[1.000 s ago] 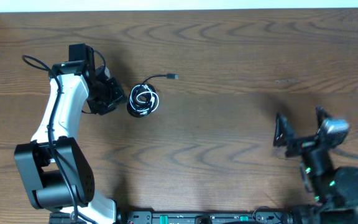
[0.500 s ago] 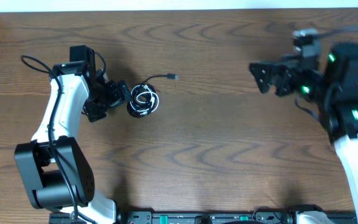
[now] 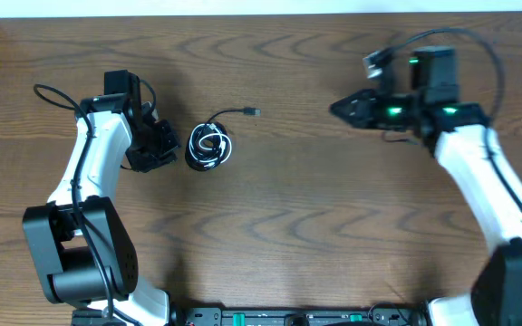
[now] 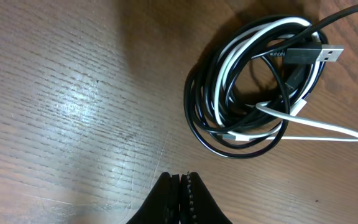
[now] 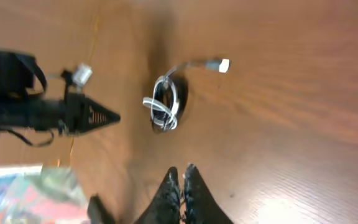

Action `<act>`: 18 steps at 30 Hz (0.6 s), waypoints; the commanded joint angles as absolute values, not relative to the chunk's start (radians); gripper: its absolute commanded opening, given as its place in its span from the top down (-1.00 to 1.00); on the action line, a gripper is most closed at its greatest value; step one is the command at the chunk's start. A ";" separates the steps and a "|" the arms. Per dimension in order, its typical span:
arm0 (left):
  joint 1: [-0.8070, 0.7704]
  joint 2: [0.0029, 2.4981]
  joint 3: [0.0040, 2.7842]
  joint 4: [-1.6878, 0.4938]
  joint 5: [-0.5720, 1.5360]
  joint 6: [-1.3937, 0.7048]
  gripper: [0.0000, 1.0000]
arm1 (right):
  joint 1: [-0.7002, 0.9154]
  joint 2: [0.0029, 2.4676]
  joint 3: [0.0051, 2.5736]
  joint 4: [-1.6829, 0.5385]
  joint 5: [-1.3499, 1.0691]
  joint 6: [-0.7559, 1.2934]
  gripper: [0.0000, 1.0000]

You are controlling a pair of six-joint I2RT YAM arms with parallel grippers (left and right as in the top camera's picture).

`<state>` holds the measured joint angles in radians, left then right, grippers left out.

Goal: Untangle cables
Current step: 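Swing the right gripper across toward the coil's right side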

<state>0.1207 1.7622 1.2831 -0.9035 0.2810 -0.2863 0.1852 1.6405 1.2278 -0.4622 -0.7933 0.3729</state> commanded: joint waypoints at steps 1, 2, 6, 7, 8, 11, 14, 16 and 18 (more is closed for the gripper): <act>0.120 1.771 1.274 -0.899 0.243 -0.284 0.66 | 0.287 1.708 1.246 -0.446 -0.720 0.393 0.37; 0.120 1.771 1.274 -0.899 0.219 -0.292 0.53 | 0.319 1.734 1.246 -0.434 -0.687 0.392 0.20; 0.121 1.771 1.274 -0.907 0.158 -0.306 0.27 | 0.422 1.822 1.246 -0.338 -0.627 0.392 0.09; 0.121 1.771 1.274 -0.911 0.139 -0.326 -0.10 | 0.445 1.843 1.246 -0.302 -0.616 0.392 0.09; 0.121 1.771 1.274 -0.915 0.113 -0.349 -0.17 | 0.470 1.868 1.246 -0.259 -0.599 0.393 0.09; 0.121 1.771 1.273 -0.920 0.046 -0.403 -0.77 | 0.534 1.926 1.246 -0.150 -0.536 0.392 0.08; 0.121 1.771 1.273 -0.921 0.040 -0.414 -0.92 | 0.600 1.987 1.246 -0.042 -0.433 0.392 0.00; 0.121 1.771 1.273 -0.921 0.040 -0.414 -0.95 | 0.636 2.019 1.246 0.018 -0.374 0.392 -0.07; 0.121 1.771 1.273 -0.921 0.040 -0.414 -0.95 | 0.674 2.052 1.246 0.080 -0.298 0.392 -0.12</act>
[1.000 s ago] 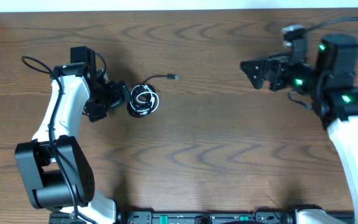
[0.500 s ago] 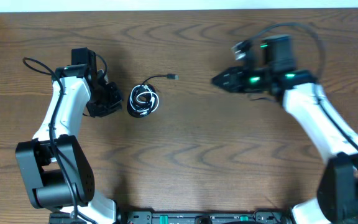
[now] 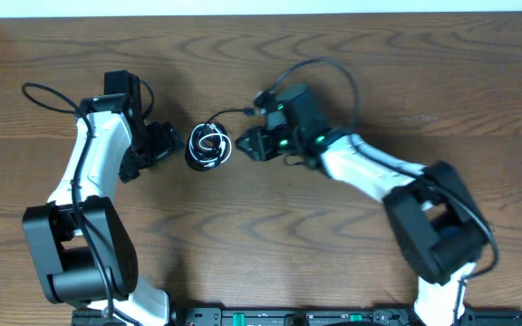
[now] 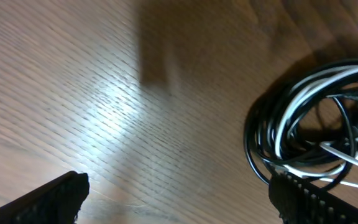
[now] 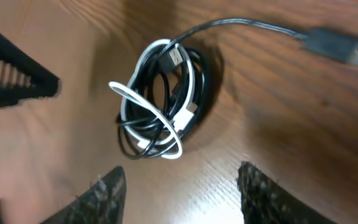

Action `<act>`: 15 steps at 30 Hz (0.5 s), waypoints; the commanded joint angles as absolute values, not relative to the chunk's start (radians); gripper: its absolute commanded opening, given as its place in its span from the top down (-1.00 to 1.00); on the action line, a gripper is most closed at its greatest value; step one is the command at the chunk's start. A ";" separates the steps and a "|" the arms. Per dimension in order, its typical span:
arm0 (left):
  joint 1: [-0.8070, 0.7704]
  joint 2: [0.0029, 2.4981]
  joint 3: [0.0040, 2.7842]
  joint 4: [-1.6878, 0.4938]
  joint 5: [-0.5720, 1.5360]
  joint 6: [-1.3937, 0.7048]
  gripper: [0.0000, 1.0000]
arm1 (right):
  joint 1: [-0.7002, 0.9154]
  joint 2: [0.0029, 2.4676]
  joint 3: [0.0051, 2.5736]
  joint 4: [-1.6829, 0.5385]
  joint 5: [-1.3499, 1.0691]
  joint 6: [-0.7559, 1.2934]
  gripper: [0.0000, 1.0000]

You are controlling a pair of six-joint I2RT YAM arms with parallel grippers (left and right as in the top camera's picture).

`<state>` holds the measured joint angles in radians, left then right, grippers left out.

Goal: Untangle cables
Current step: 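Swing the right gripper across toward the coil's right side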

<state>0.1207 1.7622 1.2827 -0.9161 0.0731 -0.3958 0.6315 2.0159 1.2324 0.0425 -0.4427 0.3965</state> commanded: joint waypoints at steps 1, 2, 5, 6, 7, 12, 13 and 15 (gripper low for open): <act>0.121 1.771 1.273 -0.921 0.041 -0.414 -0.96 | 0.691 2.067 1.246 0.107 -0.256 0.391 -0.13; 0.121 1.771 1.273 -0.921 0.041 -0.414 -0.96 | 0.706 2.082 1.246 0.136 -0.212 0.387 -0.14; 0.121 1.771 1.273 -0.921 0.041 -0.414 -0.96 | 0.746 2.123 1.246 0.223 -0.081 0.384 -0.09; 0.121 1.771 1.273 -0.921 0.041 -0.414 -0.96 | 0.756 2.134 1.246 0.245 -0.046 0.384 -0.06; 0.121 1.771 1.273 -0.921 0.041 -0.414 -0.96 | 0.764 2.144 1.246 0.264 -0.012 0.385 -0.03; 0.121 1.771 1.273 -0.921 0.044 -0.418 -0.96 | 0.787 2.170 1.246 0.333 0.146 0.384 0.17; 0.121 1.771 1.273 -0.921 0.044 -0.418 -0.96 | 0.787 2.171 1.246 0.342 0.163 0.384 0.18; 0.121 1.771 1.273 -0.921 0.044 -0.418 -0.96 | 0.787 2.173 1.246 0.350 0.170 0.385 0.22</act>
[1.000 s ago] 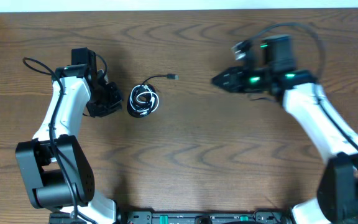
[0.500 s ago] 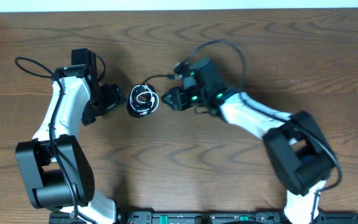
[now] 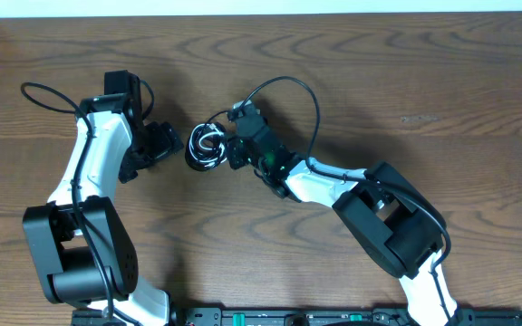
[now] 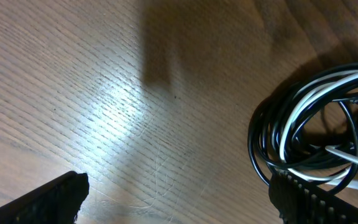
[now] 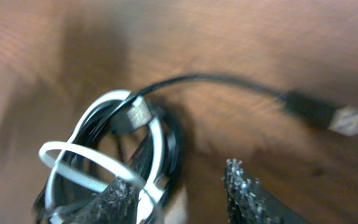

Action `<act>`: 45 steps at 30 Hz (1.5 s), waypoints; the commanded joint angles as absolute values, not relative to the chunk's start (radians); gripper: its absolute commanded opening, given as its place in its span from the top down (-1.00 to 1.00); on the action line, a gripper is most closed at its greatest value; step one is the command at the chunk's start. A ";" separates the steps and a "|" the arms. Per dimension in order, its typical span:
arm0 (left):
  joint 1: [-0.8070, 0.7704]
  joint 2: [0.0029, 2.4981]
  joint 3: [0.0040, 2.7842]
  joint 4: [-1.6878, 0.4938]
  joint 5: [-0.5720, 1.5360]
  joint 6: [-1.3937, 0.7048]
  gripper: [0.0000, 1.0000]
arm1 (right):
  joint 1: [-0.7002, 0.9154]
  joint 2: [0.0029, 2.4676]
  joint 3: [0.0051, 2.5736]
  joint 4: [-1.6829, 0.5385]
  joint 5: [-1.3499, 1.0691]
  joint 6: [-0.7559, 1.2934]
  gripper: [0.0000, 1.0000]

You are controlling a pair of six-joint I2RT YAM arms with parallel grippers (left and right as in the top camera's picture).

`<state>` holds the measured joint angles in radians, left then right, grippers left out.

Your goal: Untangle cables

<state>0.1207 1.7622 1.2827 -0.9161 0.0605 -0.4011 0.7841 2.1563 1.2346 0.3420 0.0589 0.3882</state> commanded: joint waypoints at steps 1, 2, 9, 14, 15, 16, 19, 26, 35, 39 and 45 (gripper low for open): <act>0.121 1.771 1.273 -0.921 0.044 -0.418 -0.96 | 0.787 2.173 1.246 0.352 0.169 0.385 0.24; 0.121 1.771 1.273 -0.921 0.044 -0.418 -0.96 | 0.787 2.173 1.246 0.352 0.169 0.385 0.26; 0.121 1.771 1.273 -0.921 0.044 -0.418 -0.96 | 0.787 2.173 1.246 0.352 0.130 0.385 0.37; 0.121 1.771 1.273 -0.921 0.044 -0.418 -0.96 | 0.787 2.173 1.246 0.345 0.014 0.384 0.33; 0.121 1.771 1.273 -0.921 0.044 -0.418 -0.96 | 0.787 2.173 1.246 0.338 0.008 0.384 0.31; 0.121 1.771 1.273 -0.921 0.044 -0.418 -0.96 | 0.787 2.173 1.246 0.324 0.008 0.378 0.29; 0.121 1.771 1.273 -0.921 0.044 -0.418 -0.95 | 0.787 2.173 1.246 0.301 0.008 0.336 0.28; 0.121 1.771 1.273 -0.921 0.044 -0.418 -0.96 | 0.787 2.189 1.246 0.402 0.039 0.216 0.41; 0.121 1.771 1.273 -0.921 0.044 -0.418 -0.95 | 0.790 2.283 1.246 0.489 0.033 0.216 0.22; 0.121 1.771 1.273 -0.921 0.044 -0.418 -0.95 | 0.790 2.293 1.246 0.515 0.039 0.214 0.95; 0.121 1.771 1.273 -0.921 0.043 -0.417 -0.96 | 0.781 2.225 1.246 0.407 0.005 0.231 0.98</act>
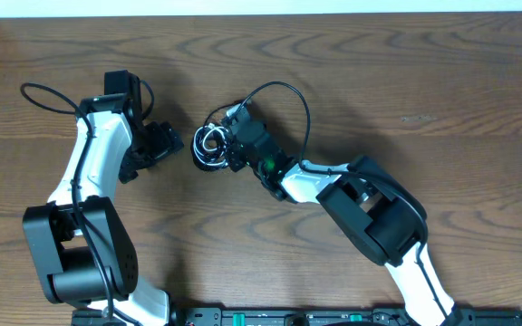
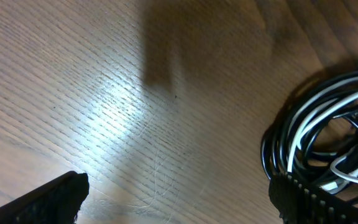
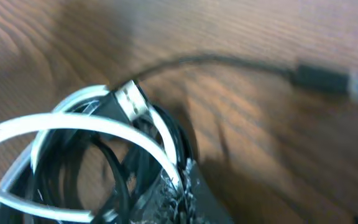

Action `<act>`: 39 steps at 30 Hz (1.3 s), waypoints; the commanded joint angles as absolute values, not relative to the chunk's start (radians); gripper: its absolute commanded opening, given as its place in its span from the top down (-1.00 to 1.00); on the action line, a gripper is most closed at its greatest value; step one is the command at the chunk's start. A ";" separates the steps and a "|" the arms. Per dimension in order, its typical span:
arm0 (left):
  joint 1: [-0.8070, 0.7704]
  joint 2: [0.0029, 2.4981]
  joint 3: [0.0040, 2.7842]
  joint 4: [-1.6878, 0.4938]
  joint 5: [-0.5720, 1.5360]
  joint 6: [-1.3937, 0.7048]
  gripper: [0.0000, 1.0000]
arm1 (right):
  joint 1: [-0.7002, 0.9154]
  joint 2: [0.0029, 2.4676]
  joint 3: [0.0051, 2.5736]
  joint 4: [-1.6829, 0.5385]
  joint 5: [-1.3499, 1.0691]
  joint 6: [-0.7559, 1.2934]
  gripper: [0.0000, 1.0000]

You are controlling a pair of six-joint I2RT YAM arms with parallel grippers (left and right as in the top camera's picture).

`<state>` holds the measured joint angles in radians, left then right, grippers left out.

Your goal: Untangle cables

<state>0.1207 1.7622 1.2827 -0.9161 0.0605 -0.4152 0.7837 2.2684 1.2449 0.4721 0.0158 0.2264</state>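
Note:
A small coil of black and white cables [image 1: 209, 145] lies tangled on the wooden table. In the right wrist view its white loop [image 3: 73, 124] and a silver plug [image 3: 129, 96] show close up, and a black lead ends in a plug [image 3: 319, 79] at the upper right. My right gripper [image 1: 227, 149] sits at the coil's right side, its fingers [image 3: 179, 186] shut on strands of the coil. My left gripper [image 2: 179, 199] stands wide open just left of the coil [image 2: 325, 143], its right finger [image 2: 316, 199] at the coil's edge.
The wooden table [image 1: 379, 72] stretches right and forward. A white strip runs along its back edge. The right arm's own black lead [image 1: 284, 91] arcs above the wrist. The right forearm crosses the table's middle toward the coil.
My right gripper, open astride the coil's right side, is now shut on its strands. The coil sits slightly further right in the left wrist view. The left gripper is unchanged.
Both grippers were shut, the left beside the coil and the right far off at the back right. Then both stood open with the right near the coil. Then the right fingers straddled its right side, and now they hold it.

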 commanded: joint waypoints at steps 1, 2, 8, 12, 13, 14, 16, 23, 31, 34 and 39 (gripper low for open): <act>0.121 1.771 1.273 -0.921 0.043 -0.417 -0.96 | 0.778 2.196 1.246 0.349 0.008 0.230 0.98; 0.121 1.771 1.273 -0.921 0.043 -0.417 -0.96 | 0.773 2.168 1.246 0.295 0.009 0.224 0.98; 0.121 1.771 1.273 -0.921 0.044 -0.418 -0.96 | 0.746 2.022 1.246 -0.012 0.005 0.201 0.98; 0.121 1.771 1.273 -0.922 0.115 -0.410 -0.96 | 0.732 1.986 1.246 -0.206 -0.027 0.209 0.98; 0.121 1.771 1.273 -0.922 0.132 -0.393 -0.96 | 0.731 1.986 1.246 -0.240 -0.040 0.209 0.98; 0.121 1.771 1.273 -0.922 0.144 -0.379 -0.96 | 0.730 1.986 1.246 -0.272 -0.051 0.209 0.98; 0.120 1.771 1.273 -0.922 0.167 -0.354 -0.96 | 0.725 1.986 1.246 -0.326 -0.053 0.208 0.98; 0.117 1.771 1.273 -0.957 0.311 -0.295 -0.99 | 0.686 1.985 1.264 -0.403 -0.214 0.202 0.98; 0.076 1.780 1.255 -0.941 0.415 -0.221 -0.66 | 0.547 1.985 1.304 -0.540 -0.627 0.210 0.98; 0.045 1.793 1.237 -0.914 0.416 -0.221 -0.57 | 0.515 1.985 1.304 -0.572 -0.681 0.213 0.98; -0.011 1.796 1.225 -0.887 0.415 -0.221 -0.36 | 0.488 1.985 1.304 -0.574 -0.680 0.237 0.98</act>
